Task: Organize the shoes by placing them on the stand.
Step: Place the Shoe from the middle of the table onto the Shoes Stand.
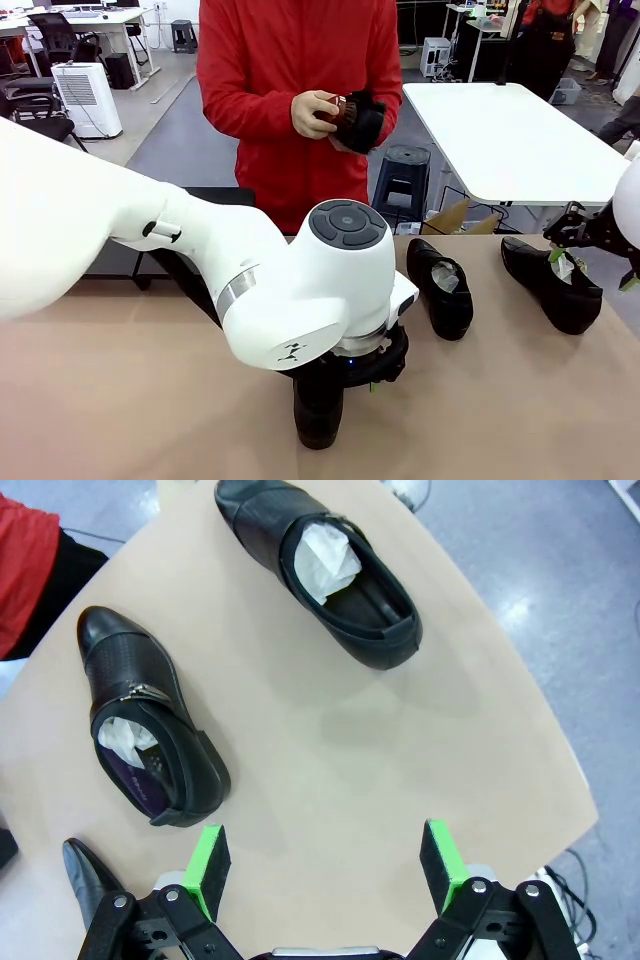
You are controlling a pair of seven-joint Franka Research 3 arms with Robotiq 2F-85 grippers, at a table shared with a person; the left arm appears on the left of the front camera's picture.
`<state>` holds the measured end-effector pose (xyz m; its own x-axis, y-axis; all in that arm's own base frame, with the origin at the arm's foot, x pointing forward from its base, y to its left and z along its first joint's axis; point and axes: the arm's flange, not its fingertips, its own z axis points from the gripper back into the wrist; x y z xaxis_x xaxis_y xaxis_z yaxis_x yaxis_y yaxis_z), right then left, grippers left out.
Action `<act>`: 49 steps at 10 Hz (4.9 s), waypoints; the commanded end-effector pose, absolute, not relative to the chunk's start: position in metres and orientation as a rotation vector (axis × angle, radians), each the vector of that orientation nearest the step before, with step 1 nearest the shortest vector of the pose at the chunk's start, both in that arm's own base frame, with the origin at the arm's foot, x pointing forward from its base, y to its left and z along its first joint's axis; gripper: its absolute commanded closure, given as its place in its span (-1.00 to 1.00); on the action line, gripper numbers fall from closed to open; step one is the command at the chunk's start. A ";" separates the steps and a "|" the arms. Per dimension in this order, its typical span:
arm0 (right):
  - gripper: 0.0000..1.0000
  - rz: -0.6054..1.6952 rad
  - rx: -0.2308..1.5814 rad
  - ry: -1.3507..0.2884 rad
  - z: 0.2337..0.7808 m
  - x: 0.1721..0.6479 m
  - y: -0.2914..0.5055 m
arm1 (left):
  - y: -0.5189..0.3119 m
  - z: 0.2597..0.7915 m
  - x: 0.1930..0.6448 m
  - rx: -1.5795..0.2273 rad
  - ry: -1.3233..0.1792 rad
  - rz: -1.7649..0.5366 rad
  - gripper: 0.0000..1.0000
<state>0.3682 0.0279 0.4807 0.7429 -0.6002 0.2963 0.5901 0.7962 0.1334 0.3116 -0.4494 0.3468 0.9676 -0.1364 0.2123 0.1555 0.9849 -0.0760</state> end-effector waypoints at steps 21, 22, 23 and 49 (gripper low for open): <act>-1.00 -0.646 0.028 -0.339 0.482 0.368 0.029 | -0.196 0.518 0.421 -0.117 -0.594 -0.089 1.00; -1.00 -0.646 0.028 -0.339 0.482 0.368 0.029 | -0.196 0.517 0.405 -0.113 -0.596 -0.091 1.00; -1.00 -0.646 0.028 -0.339 0.482 0.368 0.029 | -0.196 0.517 0.405 -0.113 -0.596 -0.091 1.00; -1.00 -0.646 0.028 -0.339 0.482 0.368 0.029 | -0.178 0.419 0.558 0.239 -0.615 -0.068 1.00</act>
